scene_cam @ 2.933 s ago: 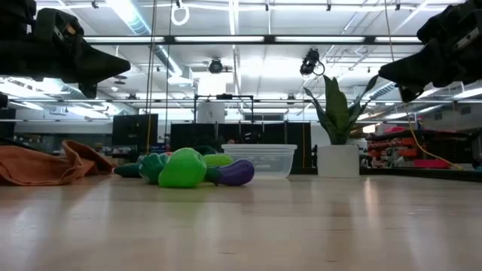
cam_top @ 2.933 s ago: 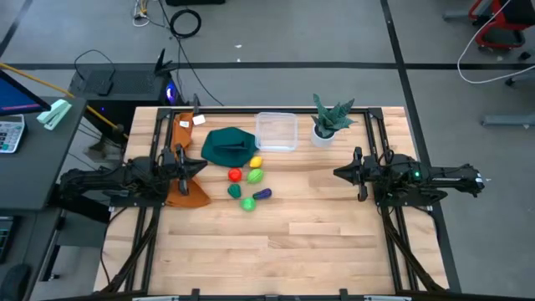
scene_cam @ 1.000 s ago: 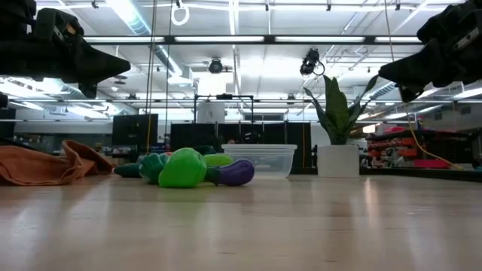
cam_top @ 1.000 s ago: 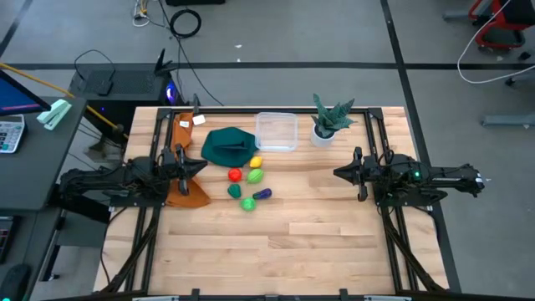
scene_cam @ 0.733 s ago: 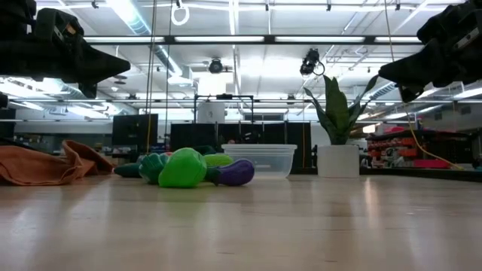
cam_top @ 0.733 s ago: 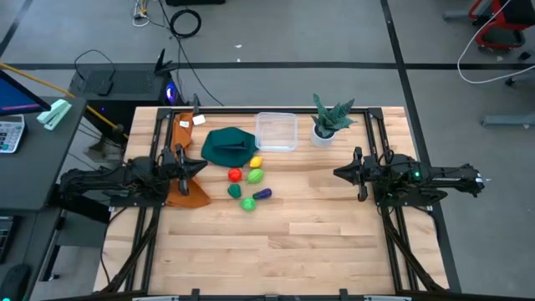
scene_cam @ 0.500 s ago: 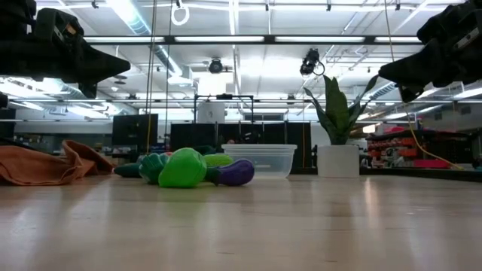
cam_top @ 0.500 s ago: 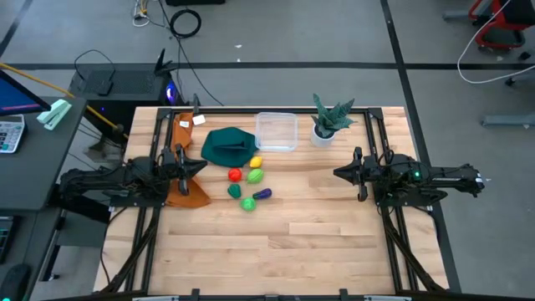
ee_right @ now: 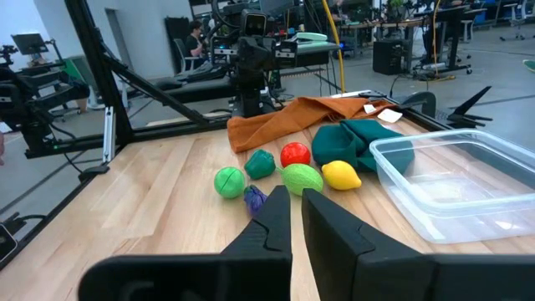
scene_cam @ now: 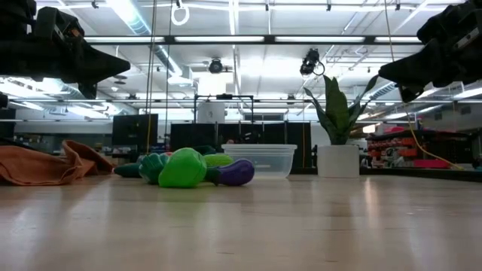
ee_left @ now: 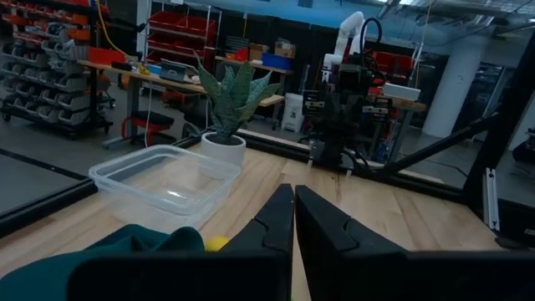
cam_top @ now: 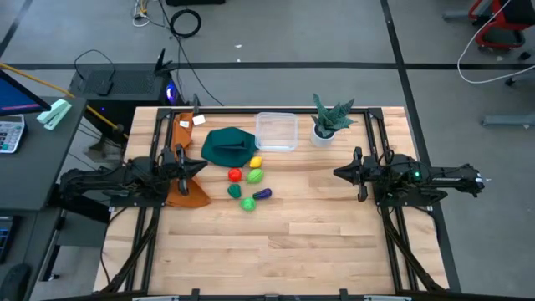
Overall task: Pick and placing Produce into tupperware
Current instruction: Put the green bell pepper into the transparent bin
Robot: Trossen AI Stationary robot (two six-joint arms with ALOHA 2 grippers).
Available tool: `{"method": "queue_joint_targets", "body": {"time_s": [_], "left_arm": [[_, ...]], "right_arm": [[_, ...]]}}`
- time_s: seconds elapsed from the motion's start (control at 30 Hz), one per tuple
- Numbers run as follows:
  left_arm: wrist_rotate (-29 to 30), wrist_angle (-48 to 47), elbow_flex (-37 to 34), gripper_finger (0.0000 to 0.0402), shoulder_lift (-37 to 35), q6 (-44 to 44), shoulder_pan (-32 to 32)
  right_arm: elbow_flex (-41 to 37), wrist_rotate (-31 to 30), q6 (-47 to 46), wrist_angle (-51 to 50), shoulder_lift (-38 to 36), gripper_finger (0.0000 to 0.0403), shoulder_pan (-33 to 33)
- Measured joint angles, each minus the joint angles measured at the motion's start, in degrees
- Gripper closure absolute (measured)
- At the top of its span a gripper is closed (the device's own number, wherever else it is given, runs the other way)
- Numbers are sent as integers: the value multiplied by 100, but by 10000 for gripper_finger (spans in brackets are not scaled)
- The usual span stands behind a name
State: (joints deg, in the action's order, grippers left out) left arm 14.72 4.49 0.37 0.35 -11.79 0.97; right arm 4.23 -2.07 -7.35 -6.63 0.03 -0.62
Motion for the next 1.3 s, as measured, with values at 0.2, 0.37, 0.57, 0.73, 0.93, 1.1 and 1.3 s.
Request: {"method": "queue_joint_targets", "body": {"time_s": [0.2, 0.37, 0.57, 0.73, 0.93, 1.1, 1.3], "left_arm": [[3, 27, 1, 376, 1, -306, 0], [190, 373, 1, 378, 1, -1211, 0], [1132, 666, 1, 391, 1, -2189, 0], [1245, 930, 1, 389, -1, -2282, 0], [1286, 998, 1, 372, 1, -2602, 10], [1508, 1763, 1, 368, -1, -2791, 144], [1461, 1806, 183, 376, 43, -2634, 290]], "right_arm": [[0, -1, -19, 248, 0, 402, 0], [0, -346, -897, 876, 0, 402, 2], [0, -1340, -2157, 1660, -2, 402, 1], [0, -1819, -2700, 1977, 6, 402, 2], [0, -2117, -2691, 2210, 81, 402, 1], [0, -2460, -2749, 2988, 393, 402, 2], [161, -2474, -2801, 3696, 1143, 402, 2]]}}
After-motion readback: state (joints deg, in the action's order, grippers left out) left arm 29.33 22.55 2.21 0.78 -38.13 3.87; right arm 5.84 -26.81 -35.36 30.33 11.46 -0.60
